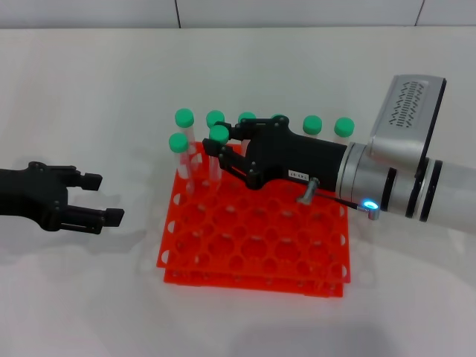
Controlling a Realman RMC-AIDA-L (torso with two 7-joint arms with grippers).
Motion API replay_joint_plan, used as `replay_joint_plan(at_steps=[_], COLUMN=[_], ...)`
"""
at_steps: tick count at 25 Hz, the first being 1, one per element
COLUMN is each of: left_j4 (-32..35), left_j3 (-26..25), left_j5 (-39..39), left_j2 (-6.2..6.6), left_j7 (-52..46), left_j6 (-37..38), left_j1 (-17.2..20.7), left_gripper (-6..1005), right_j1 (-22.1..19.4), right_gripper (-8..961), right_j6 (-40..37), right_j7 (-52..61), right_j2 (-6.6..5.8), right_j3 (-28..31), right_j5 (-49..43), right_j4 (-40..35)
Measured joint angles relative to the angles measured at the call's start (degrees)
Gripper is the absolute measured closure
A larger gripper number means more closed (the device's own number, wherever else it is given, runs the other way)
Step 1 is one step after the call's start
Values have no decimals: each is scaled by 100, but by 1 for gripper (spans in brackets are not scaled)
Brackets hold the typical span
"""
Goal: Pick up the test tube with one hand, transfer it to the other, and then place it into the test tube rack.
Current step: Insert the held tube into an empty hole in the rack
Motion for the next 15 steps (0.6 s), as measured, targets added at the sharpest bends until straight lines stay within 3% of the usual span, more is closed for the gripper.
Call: replay_joint_plan(at_steps=[15], left_j4=[1], left_j3=[0], left_j5=[-5], left_j2=[-3], left_j7=[1], left_j6=[1], left_j1=[0], left_gripper=[119], right_j1=[-1], right_gripper=[671], right_j6=[-36], right_j7=[0], right_j2=[-24], right_j3=[12], right_j5=[15], right_j4=[-83])
